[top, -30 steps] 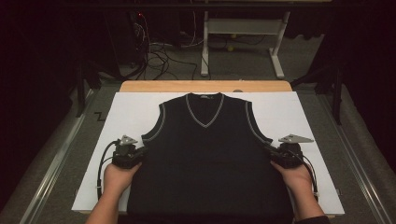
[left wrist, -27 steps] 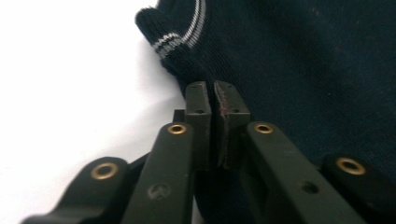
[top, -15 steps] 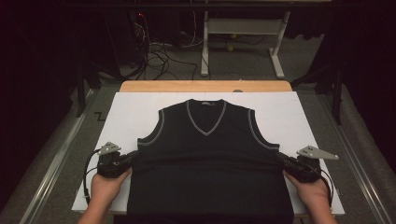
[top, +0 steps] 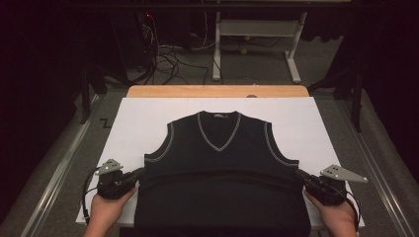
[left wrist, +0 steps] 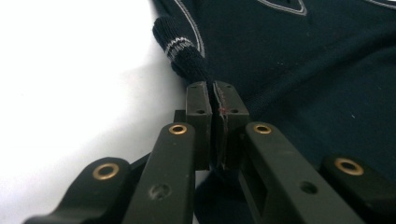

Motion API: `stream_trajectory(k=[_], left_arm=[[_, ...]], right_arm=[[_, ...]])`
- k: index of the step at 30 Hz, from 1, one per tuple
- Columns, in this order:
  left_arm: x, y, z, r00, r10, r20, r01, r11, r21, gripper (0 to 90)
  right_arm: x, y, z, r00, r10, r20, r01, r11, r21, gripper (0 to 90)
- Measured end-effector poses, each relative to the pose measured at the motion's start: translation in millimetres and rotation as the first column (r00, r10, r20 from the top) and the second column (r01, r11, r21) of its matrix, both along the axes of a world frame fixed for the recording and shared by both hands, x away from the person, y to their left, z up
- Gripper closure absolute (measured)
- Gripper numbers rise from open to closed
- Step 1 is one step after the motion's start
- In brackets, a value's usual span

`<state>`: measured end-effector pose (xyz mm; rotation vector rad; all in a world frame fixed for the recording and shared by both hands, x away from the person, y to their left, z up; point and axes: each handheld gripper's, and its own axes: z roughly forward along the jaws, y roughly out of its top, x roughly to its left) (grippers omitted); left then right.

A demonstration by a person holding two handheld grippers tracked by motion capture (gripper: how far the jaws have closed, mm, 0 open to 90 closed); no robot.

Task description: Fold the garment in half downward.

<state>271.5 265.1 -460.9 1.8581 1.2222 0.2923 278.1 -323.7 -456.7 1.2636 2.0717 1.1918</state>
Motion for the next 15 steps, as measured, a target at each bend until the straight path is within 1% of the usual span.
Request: stream_trajectory(k=[1, 4, 6, 9, 12, 15], left_arm=[[-1.7, 0.4, 0.2, 1.0, 0.0, 0.0, 0.0, 1.0, -0.004, 82.1], [-8.7, 1.9, 0.7, 1.0, 0.0, 0.0, 0.0, 0.9995, -0.032, 82.1], [-12.5, 1.6, 0.9, 1.0, -0.002, 0.006, 0.002, 0.9998, -0.019, 82.1], [-17.0, 1.9, 0.7, 1.0, 0.0, 0.009, 0.0, 0.9998, -0.019, 82.1], [-20.7, 0.3, -0.8, 0.9999, -0.005, 0.009, 0.005, 1.0, 0.002, 82.1], [-23.9, 0.7, -1.1, 0.9999, -0.005, 0.01, 0.005, 1.0, 0.001, 82.1]], right_arm=[[-2.0, -0.1, 0.0, 1.0, 0.005, 0.007, -0.005, 1.0, -0.006, 85.1], [-7.1, 0.0, 0.2, 0.9998, 0.017, 0.009, -0.016, 1.0, -0.008, 85.1], [-11.0, -0.2, 0.6, 0.9996, 0.023, 0.016, -0.023, 1.0, -0.012, 85.2], [-16.6, -0.6, 0.6, 0.9993, 0.031, 0.02, -0.031, 0.999, -0.018, 85.2], [-21.7, -1.5, -0.3, 0.9992, 0.036, 0.019, -0.036, 0.999, -0.02, 85.2], [-26.4, -2.5, -0.6, 0.9991, 0.039, 0.018, -0.038, 0.999, -0.017, 85.2]])
